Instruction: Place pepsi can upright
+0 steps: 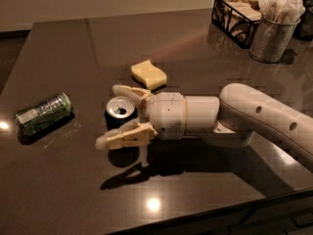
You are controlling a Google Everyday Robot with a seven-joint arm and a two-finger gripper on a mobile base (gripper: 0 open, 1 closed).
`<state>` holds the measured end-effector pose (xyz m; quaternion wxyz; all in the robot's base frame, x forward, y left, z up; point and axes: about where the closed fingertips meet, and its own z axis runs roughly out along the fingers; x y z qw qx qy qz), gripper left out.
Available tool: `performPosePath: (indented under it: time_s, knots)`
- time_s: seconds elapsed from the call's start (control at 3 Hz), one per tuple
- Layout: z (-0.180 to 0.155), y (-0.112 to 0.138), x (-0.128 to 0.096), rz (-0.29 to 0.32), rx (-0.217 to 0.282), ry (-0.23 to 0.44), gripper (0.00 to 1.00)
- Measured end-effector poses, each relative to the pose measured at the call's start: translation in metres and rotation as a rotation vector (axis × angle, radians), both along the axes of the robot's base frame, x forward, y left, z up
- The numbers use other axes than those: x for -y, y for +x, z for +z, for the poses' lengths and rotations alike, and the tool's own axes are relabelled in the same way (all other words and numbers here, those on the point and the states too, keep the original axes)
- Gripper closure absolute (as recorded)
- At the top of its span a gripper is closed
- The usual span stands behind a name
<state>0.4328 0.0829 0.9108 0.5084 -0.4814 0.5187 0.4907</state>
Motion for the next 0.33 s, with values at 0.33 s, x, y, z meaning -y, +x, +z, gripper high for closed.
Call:
performPosePath:
  time_s: [0.33]
  knots:
    - [0.0000,0.0000,-0.0001,0.000,0.000,0.000,0.00]
